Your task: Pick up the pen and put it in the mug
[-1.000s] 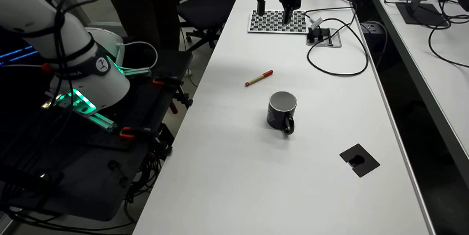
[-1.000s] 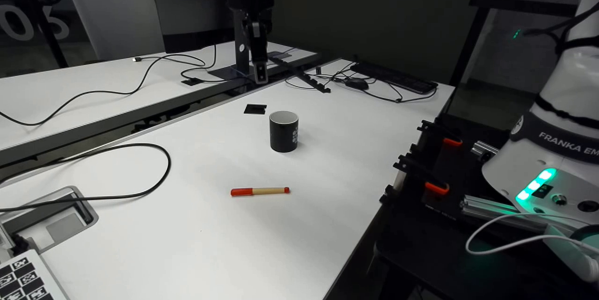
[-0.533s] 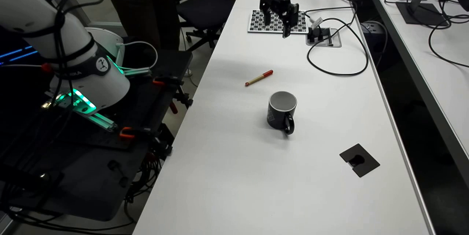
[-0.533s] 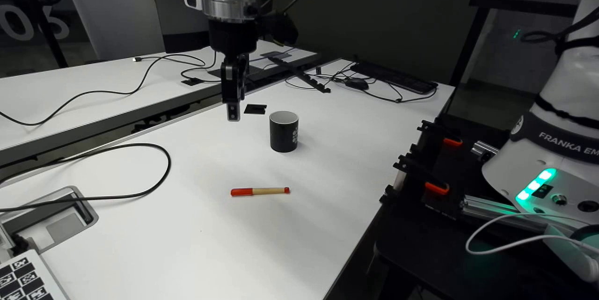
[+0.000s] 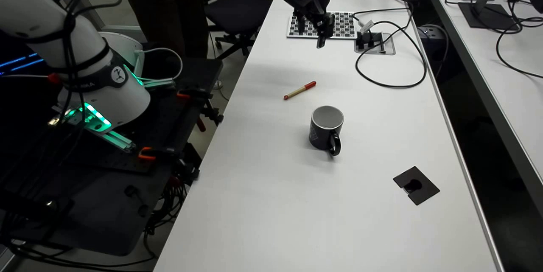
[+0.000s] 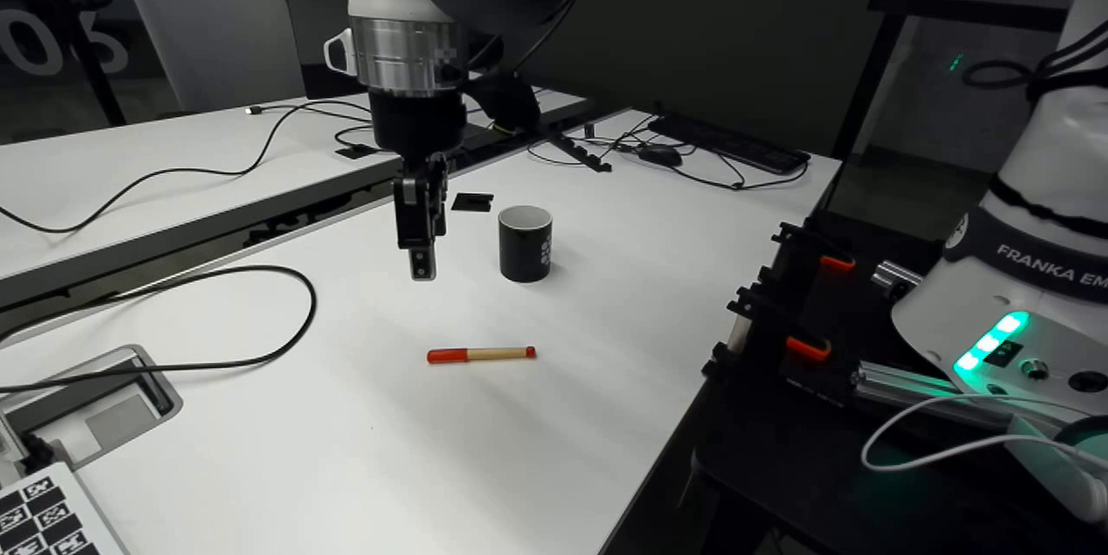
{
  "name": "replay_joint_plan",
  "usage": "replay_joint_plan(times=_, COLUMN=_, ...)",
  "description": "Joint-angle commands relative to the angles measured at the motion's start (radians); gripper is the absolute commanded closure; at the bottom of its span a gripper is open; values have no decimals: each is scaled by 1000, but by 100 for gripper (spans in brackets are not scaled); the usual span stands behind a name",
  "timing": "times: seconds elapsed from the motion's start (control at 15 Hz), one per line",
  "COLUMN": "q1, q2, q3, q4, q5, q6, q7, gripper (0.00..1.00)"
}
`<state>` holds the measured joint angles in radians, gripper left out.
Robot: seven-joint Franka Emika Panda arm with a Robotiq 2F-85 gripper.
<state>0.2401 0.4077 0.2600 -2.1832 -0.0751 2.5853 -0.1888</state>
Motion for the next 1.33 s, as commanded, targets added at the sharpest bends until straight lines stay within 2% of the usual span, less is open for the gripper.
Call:
replay_joint_plan(times=0.0, q1=5, q2=1, q3=-14, q4=-3, q5=-11, q6=29, q7=27, gripper=0)
replay_joint_plan(times=0.27, q1=29, q2=37, q3=-39, q4=0, q5=-39, q6=99, q7=78, gripper=0)
replay_joint_plan(times=0.6, q1=43, q2=116, q3=-23, q4=22, q5=-25, q6=157, q7=68, gripper=0)
replay_joint_plan(times=1.27, q1=95, q2=205, q3=-79, q4=30, q5=-42, q6=194, q7=132, gripper=0)
